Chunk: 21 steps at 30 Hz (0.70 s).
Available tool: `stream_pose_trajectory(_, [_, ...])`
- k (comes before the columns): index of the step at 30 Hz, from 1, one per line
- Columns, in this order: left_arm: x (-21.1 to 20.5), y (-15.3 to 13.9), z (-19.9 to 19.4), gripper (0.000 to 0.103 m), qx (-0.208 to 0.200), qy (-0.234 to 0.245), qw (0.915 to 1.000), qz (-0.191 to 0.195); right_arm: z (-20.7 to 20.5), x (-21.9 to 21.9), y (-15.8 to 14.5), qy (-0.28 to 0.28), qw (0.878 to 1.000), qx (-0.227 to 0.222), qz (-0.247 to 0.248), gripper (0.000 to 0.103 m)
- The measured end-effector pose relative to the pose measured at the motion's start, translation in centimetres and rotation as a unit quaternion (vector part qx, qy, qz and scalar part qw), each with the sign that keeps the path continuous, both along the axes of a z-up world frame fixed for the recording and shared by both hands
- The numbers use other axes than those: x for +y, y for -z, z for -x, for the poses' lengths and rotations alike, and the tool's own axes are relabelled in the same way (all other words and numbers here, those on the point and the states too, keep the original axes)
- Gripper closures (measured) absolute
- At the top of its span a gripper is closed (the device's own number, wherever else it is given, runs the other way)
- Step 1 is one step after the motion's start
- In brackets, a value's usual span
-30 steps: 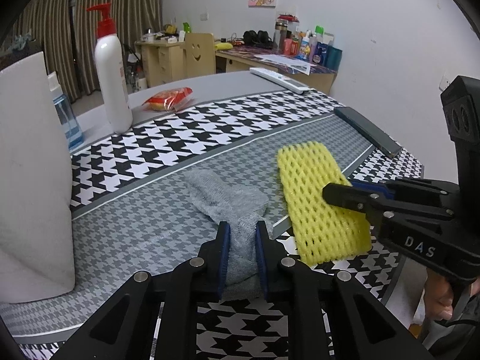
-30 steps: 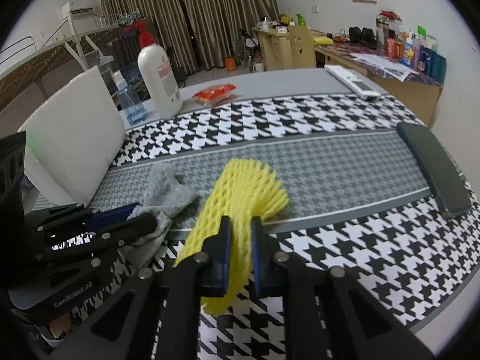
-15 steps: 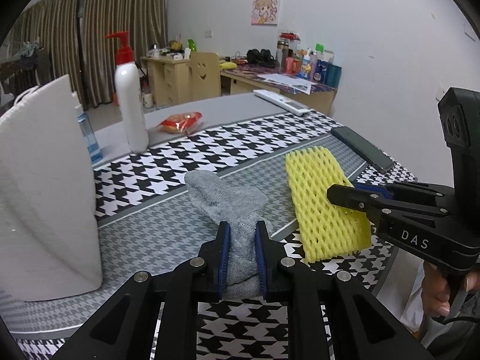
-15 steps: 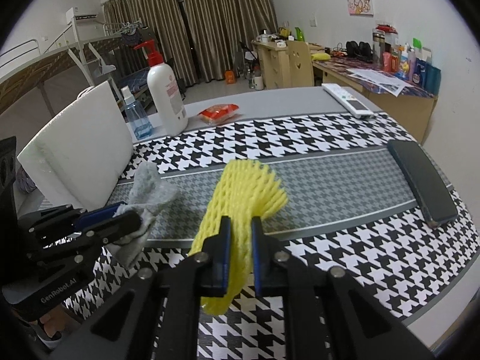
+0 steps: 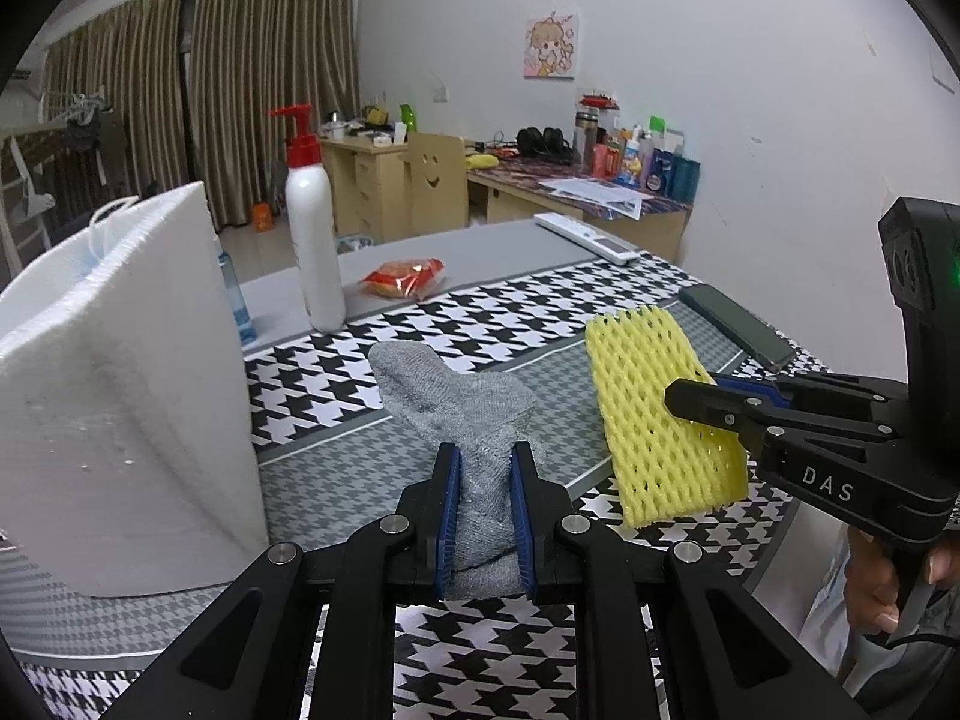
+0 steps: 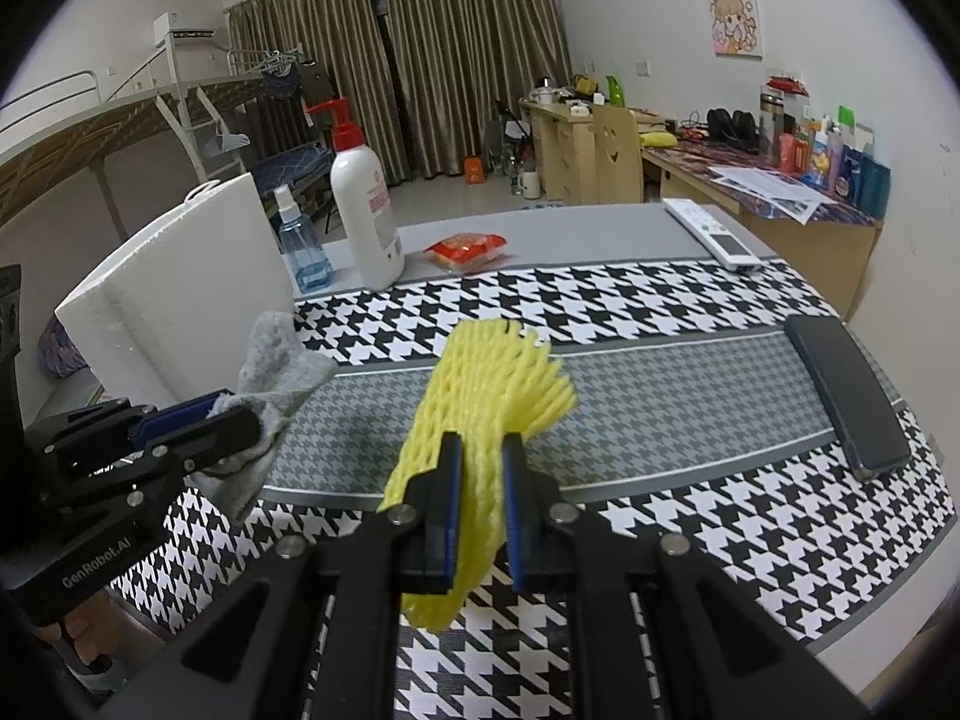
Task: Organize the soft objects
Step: 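Lift and carry the grey sock and yellow mesh sleeve over the styrofoam box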
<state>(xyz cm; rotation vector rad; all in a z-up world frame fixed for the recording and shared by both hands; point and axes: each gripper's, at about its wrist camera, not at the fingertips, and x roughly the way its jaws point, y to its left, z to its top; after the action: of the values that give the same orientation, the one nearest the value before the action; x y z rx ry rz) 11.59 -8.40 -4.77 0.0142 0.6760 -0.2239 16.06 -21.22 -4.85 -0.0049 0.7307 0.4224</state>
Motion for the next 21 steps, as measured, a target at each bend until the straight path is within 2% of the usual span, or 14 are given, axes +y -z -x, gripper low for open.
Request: stream_pose_trajectory(21, [0.7,-1.1,1.2,0.085,-0.022,-0.016,0.9996,-0.005,0.9,0.5,-1.4,-0.009,1.0,-0.024,-0.003,0.087])
